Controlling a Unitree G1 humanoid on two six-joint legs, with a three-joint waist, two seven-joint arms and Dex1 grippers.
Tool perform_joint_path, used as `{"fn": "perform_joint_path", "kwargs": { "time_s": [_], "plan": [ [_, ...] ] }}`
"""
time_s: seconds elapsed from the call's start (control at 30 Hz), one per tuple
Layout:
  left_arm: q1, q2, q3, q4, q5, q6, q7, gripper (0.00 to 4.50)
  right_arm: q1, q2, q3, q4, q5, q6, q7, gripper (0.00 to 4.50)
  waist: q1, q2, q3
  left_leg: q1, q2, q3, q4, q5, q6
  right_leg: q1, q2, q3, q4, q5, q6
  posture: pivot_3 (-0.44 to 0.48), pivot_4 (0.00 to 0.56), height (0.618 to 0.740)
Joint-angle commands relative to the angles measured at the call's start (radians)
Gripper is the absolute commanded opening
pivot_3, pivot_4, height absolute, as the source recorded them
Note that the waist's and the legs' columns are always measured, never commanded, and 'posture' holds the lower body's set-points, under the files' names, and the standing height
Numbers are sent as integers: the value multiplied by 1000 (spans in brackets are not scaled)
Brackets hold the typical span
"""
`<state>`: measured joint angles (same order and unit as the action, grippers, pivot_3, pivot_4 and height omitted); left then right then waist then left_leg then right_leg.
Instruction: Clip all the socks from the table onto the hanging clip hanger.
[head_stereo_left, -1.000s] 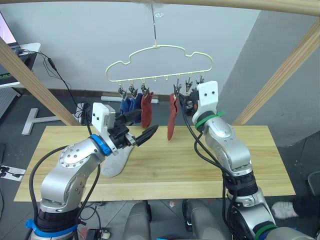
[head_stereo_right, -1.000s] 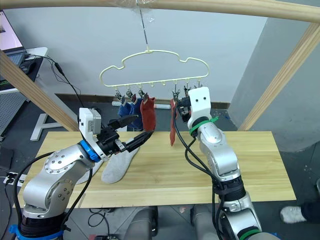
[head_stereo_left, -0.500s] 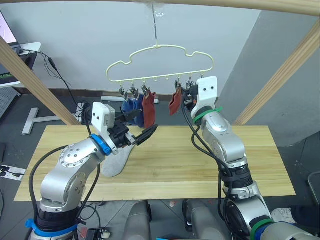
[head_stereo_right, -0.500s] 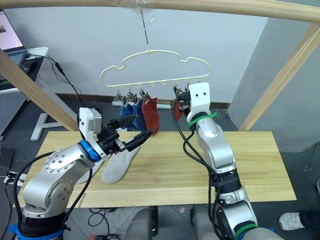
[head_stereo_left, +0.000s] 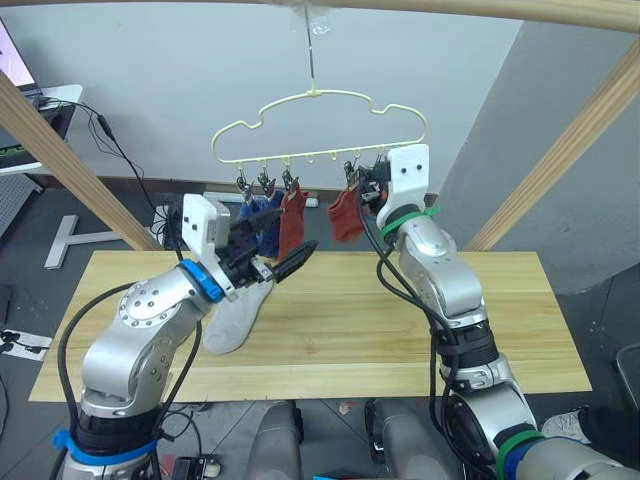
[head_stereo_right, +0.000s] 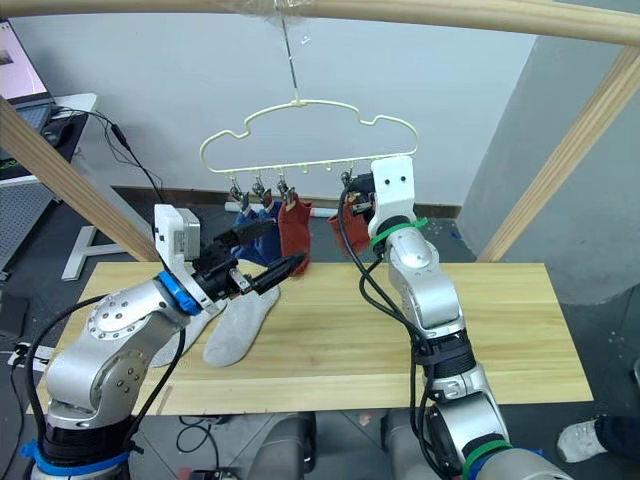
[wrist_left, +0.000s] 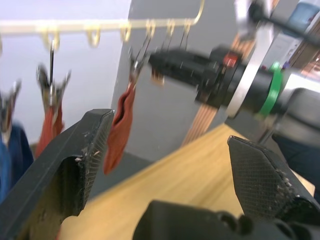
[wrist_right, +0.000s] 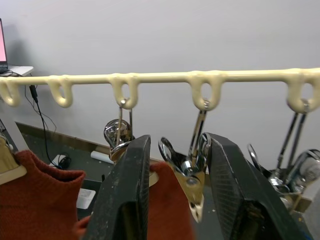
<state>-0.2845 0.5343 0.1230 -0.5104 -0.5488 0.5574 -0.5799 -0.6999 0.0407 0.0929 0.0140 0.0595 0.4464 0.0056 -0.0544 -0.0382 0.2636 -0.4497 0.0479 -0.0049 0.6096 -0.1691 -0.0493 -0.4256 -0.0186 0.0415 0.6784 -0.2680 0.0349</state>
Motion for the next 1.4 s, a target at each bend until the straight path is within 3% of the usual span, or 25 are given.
{"fn": "perform_joint_path", "kwargs": {
  "time_s": [0.03, 0.43, 0.67, 0.9, 1.0, 1.1, 1.27, 1.4],
  "plan": [
    [-24, -2, 20, -55, -25, -1, 18, 4191, -33, 10, -17, -4, -1, -32, -3, 1698, 0, 0, 0, 0, 0, 0, 0, 0, 0, 0, 0, 0, 0, 0, 0, -11, 276, 740],
    [-41, -9, 9, -83, -64, 19, 45, 4191, -62, 2, -36, 53, -2, -67, 15, 1698, 1, 0, 0, 0, 0, 0, 0, 0, 0, 0, 0, 0, 0, 0, 0, 8, 278, 740],
    [-39, -11, 8, -80, -64, 20, 50, 4191, -65, -4, -45, 71, 3, -77, 24, 113, 2, 0, 0, 0, 0, 0, 0, 0, 0, 0, 0, 0, 0, 0, 0, 8, 275, 740],
    [18, -9, 10, -57, -12, 17, 91, 4191, -75, -30, -65, 69, 24, -66, 54, 110, 1, 0, 0, 0, 0, 0, 0, 0, 0, 0, 0, 0, 0, 0, 0, 0, 272, 740],
    [135, 20, 4, 12, 80, 5, 114, 4191, -83, -71, -56, 63, 69, -2, 159, 110, -2, 0, 0, 1, 0, 1, 0, 0, 0, 0, 0, 1, 0, 0, 0, -4, 274, 740],
    [275, 55, -18, 199, 229, -100, 120, 4345, -81, -127, -60, 35, 107, 70, 244, 110, 0, 1, 2, 3, 0, 0, -1, 0, 0, 2, 0, 0, 1, 0, -1, -8, 271, 740],
    [269, 51, -70, 441, 414, -291, 175, 4345, -90, -156, -70, 23, 126, 123, 272, 110, 11, 2, 2, 6, 1, 3, -2, 0, 0, 2, -1, 1, 1, -1, -2, -19, 266, 740],
    [215, 1, -88, 594, 443, -349, 174, 4345, -87, -155, -75, 6, 133, 153, 261, 110, 22, 2, 2, 6, 1, 3, -2, 0, 0, 3, -1, 1, 1, -1, -2, -20, 261, 740]
  ]
}}
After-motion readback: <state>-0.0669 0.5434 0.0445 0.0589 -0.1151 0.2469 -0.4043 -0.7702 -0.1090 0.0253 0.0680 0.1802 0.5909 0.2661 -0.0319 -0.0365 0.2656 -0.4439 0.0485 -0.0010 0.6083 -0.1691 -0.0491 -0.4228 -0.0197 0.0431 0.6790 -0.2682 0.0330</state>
